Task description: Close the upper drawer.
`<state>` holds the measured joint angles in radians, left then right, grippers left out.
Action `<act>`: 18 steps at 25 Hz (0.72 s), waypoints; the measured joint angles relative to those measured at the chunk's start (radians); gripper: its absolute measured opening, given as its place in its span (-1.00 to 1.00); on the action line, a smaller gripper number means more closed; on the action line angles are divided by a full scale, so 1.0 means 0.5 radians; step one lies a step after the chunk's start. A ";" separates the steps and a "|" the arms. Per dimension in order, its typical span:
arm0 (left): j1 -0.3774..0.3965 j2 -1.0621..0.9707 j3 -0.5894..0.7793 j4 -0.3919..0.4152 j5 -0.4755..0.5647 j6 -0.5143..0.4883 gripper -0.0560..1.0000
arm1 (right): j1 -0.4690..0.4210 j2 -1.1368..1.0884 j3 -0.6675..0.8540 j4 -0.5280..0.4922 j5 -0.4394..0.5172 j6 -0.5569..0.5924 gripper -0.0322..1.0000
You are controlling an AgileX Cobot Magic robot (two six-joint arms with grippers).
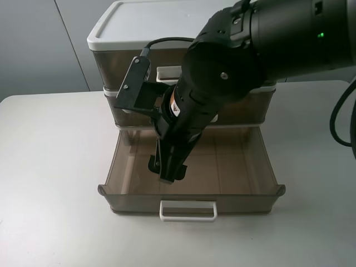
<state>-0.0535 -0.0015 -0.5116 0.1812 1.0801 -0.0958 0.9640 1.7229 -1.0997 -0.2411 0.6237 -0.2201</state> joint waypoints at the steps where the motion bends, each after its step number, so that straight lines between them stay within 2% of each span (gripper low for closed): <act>1: 0.000 0.000 0.000 0.000 0.000 0.000 0.51 | 0.000 0.004 0.000 -0.027 0.000 0.017 0.38; 9: 0.000 0.000 0.000 0.000 0.000 0.000 0.51 | 0.000 0.021 -0.004 -0.060 0.044 0.082 0.38; 14: 0.000 0.000 0.000 0.000 0.000 0.000 0.51 | 0.028 -0.091 -0.094 0.066 0.296 0.036 0.38; 18: 0.000 0.000 0.000 0.000 0.000 0.000 0.51 | 0.043 -0.243 -0.128 0.327 0.549 0.004 0.38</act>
<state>-0.0535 -0.0015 -0.5116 0.1812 1.0801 -0.0958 0.9857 1.6014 -1.1638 -0.0775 0.8983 -0.2180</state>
